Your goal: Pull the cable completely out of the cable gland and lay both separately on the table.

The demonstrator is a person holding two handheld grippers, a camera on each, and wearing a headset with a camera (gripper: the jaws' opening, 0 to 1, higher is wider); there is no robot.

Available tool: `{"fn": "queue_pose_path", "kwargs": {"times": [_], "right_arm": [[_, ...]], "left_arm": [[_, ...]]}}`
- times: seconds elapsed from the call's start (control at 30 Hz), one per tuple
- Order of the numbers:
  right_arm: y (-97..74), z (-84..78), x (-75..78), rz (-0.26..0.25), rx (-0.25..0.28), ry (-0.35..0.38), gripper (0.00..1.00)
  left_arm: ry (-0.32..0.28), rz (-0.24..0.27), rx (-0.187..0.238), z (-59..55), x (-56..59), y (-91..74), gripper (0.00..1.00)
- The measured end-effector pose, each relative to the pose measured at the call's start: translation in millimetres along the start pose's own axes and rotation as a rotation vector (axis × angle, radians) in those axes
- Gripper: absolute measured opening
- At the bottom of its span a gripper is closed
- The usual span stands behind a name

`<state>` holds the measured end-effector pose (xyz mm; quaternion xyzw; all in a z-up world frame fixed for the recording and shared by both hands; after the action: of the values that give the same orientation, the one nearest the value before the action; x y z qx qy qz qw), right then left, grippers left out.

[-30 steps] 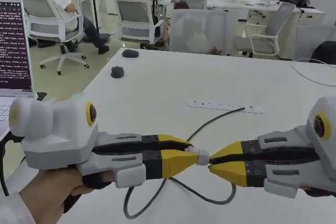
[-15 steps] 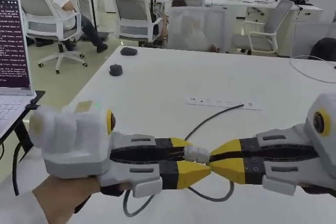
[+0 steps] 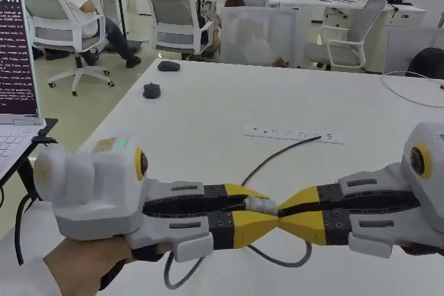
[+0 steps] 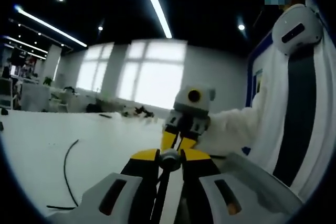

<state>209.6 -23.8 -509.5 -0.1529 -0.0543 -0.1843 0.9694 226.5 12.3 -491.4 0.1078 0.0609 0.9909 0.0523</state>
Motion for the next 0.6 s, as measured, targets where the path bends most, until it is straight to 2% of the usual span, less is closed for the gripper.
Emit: {"fn": "queue_pose_path", "kwargs": {"times": [0.07, 0.17, 0.27, 0.37, 0.5, 0.6], "right_arm": [[-0.1, 2.8, 0.3, -0.006, 0.018, 0.006, 0.03], [0.7, 3.1, 2.0, -0.007, 0.012, 0.002, 0.03], [1.6, 5.4, 2.2, -0.004, 0.017, 0.002, 0.03], [2.4, 4.4, 1.3, 0.004, 0.011, -0.001, 0.03], [2.4, 4.4, -0.3, 0.012, 0.013, 0.001, 0.03], [1.8, 0.9, 0.8, 0.009, 0.004, -0.014, 0.03]], "left_arm": [[0.012, -0.01, -0.031, -1.8, 1.0, 0.5, 0.17], [0.015, -0.002, -0.043, -2.5, -0.2, 1.9, 0.17], [-0.012, 0.003, -0.121, -14.8, -1.2, 2.6, 0.17], [0.034, 0.012, -0.1, -11.0, -0.6, 2.7, 0.17], [0.017, 0.0, -0.099, -11.8, 0.8, 1.8, 0.16], [0.005, 0.011, -0.091, -11.5, -1.2, -1.0, 0.16]]}}
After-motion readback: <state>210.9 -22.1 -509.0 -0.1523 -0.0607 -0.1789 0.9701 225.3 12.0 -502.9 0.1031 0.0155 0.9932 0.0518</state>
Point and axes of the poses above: the centre of the closed fingertips' face, and the gripper's own axes: y roughly forward along the fingers, x roughly to its right, z roughly out of its top, the point moved 2 cm from there along -y, roughly backward along the fingers, and after that the axes turned 11 degrees about -z, right-handed, at the moved point
